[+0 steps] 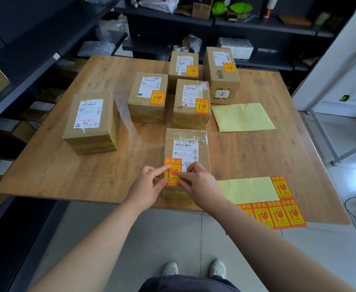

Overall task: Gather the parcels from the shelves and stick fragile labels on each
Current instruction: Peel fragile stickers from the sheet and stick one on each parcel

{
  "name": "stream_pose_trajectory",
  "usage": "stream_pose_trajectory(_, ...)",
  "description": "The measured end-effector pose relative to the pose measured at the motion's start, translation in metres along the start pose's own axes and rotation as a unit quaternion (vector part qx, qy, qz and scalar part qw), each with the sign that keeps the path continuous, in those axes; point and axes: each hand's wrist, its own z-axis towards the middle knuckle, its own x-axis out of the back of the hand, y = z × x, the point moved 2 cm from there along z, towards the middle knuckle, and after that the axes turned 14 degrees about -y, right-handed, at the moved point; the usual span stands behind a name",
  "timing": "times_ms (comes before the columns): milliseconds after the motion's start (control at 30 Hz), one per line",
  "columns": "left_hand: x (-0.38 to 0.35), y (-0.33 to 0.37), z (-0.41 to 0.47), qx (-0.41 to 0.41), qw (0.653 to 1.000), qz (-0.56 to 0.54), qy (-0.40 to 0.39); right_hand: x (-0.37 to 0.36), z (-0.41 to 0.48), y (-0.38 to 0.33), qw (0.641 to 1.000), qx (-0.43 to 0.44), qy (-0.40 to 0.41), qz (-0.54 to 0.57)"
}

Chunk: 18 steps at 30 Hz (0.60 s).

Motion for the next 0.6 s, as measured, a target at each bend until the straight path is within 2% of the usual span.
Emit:
stream_pose_trajectory(167, 0.007, -0.004, 0.011, 0.048, 0.99, 0.088, -0.098, 0.005, 0.012, 0.0, 0.991, -0.011, -0.069, -0.111)
stream_pose_trajectory(367, 0.013, -0.006, 0.02, 0.092, 0.982, 0.064, -0.149, 0.014, 0.029, 0.002, 0.986, -0.05, -0.121, -0.104)
stream_pose_trajectory(533, 0.005, -0.004, 0.011, 0.056, 0.972, 0.213, -0.079, 0.011, 0.02, 0.002, 0.984, -0.002, -0.106, -0.144)
stream_pose_trajectory(600, 0.003, -0.004, 0.008, 0.06, 0.968, 0.235, -0.064, 0.011, 0.019, 0.0, 0.981, -0.003, -0.097, -0.17)
